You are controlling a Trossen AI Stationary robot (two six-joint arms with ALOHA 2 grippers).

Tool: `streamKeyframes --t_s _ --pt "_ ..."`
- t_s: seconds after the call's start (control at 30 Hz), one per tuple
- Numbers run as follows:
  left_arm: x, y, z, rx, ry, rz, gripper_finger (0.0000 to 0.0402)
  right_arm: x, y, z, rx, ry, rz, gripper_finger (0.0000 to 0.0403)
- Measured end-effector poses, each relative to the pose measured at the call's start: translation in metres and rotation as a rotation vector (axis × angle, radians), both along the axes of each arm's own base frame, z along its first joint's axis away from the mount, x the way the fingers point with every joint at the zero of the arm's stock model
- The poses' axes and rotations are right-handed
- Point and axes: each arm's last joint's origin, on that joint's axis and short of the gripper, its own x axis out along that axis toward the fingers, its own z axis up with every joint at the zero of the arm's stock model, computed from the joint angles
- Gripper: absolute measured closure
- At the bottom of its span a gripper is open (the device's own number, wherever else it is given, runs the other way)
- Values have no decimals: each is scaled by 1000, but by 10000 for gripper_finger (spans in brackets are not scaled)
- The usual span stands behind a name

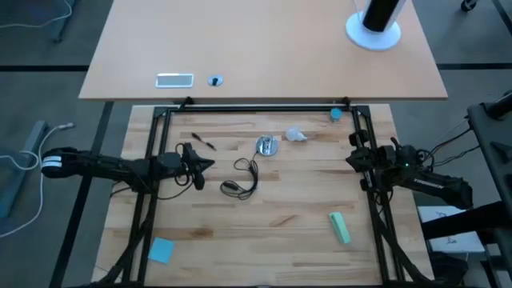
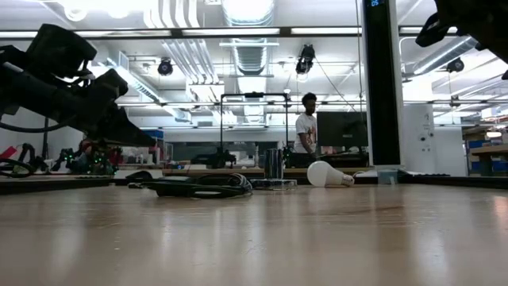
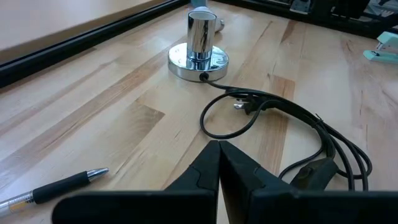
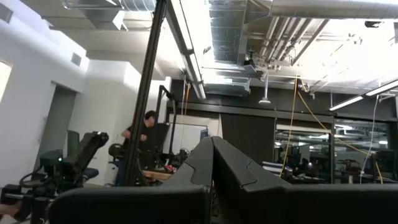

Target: Screw lightbulb

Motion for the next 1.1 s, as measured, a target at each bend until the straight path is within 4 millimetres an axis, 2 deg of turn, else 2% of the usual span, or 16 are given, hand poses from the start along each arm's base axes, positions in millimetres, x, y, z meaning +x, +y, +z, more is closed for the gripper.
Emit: streamKeyframes --t_s 0.13,0.23,0.33,0.5,0.6,0.77,0.9,1.1 --pt "0 0 0 -14 -9 6 402 0 0 0 0 0 0 403" --pt "3 1 9 -179 -177 76 402 0 0 0 0 0 0 403" --pt "5 2 22 -244 -352 126 402 0 0 0 0 0 -1 403" --pt "6 1 44 -173 -545 41 401 -1 0 2 -15 -32 -20 403" --pt "5 1 53 -144 -635 29 402 0 -2 1 66 -15 -40 403" --pt "5 1 61 -136 -697 22 402 10 -13 -12 288 113 -237 403" --pt "6 1 65 -82 -686 29 401 20 -19 -24 367 277 -347 403" --pt "7 2 66 -55 -675 59 401 35 -27 -9 452 443 -461 403"
